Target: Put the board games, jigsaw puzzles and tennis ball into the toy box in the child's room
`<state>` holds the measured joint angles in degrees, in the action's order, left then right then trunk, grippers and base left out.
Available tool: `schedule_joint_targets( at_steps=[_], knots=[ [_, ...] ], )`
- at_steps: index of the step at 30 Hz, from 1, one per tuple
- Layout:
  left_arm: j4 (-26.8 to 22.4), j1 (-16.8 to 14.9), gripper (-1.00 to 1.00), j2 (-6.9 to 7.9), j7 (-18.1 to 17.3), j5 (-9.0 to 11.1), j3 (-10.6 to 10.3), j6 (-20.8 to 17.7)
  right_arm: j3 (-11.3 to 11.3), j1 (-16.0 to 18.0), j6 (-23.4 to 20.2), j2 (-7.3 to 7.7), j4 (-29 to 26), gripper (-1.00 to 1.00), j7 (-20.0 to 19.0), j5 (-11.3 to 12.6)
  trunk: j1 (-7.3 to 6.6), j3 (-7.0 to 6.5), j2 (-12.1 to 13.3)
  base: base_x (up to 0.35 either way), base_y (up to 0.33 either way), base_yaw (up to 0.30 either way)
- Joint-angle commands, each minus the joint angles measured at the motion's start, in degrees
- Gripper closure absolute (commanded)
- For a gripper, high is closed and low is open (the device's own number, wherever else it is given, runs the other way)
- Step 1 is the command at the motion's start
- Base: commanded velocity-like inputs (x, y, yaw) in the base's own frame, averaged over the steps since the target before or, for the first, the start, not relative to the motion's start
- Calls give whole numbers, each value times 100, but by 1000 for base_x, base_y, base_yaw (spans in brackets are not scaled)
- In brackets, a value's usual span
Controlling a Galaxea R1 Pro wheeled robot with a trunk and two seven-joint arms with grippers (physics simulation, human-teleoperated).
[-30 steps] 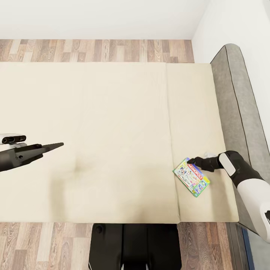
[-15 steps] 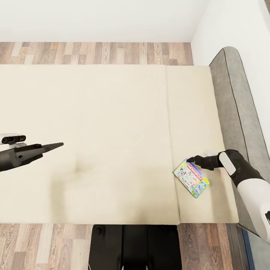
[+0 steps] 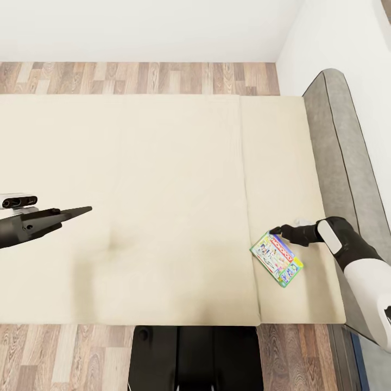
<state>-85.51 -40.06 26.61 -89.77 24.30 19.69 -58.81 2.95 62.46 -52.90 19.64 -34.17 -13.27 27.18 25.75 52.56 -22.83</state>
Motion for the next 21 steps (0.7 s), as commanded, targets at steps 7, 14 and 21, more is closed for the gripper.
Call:
schedule_joint_targets(
  at_steps=[7,14,21],
  knots=[
    [-1,-2,-100,2,-23,-5,5,-61,29,-22,13,121,-2,-100,-387,-55,3,6,-9,0,0,0],
    [-1,0,-100,2,-23,-5,8,-61,49,-39,53,218,-2,-100,-546,-67,3,6,-9,0,0,0],
    [-1,-2,-100,2,-23,-5,8,-61,295,-41,63,227,-2,-100,-566,-98,3,6,-9,0,0,0]
  ],
)
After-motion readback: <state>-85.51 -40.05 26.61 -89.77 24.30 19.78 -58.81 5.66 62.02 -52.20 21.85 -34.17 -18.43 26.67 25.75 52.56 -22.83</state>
